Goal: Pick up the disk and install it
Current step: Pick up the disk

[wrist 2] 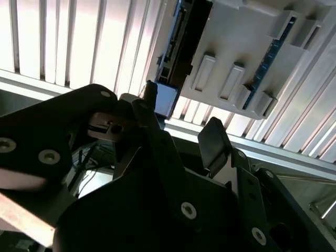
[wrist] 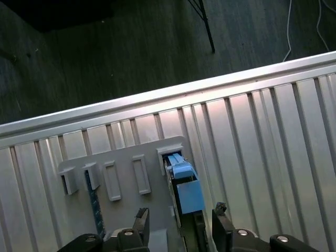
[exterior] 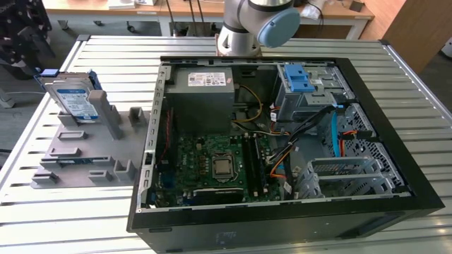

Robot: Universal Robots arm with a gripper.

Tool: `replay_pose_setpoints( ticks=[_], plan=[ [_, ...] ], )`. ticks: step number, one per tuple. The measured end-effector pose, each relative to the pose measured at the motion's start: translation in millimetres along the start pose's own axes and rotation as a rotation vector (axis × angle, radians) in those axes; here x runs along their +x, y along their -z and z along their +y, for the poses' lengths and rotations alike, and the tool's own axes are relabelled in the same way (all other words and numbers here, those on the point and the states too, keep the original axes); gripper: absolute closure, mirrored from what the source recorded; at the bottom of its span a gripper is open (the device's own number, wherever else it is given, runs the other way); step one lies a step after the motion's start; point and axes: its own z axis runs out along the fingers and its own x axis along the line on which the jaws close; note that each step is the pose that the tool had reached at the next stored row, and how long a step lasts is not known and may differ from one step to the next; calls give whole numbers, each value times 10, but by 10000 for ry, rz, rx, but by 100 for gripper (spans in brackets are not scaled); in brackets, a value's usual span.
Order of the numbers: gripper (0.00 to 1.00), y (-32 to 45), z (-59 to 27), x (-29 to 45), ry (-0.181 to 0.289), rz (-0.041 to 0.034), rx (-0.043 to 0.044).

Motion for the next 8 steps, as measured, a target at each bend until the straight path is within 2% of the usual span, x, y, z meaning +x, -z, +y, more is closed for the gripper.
replay_pose_setpoints(
  ticks=[5, 8],
  plan=[
    [41, -87, 8, -1, 655, -6, -9],
    [41, -136, 34, -12, 673, -6, -10]
  ],
)
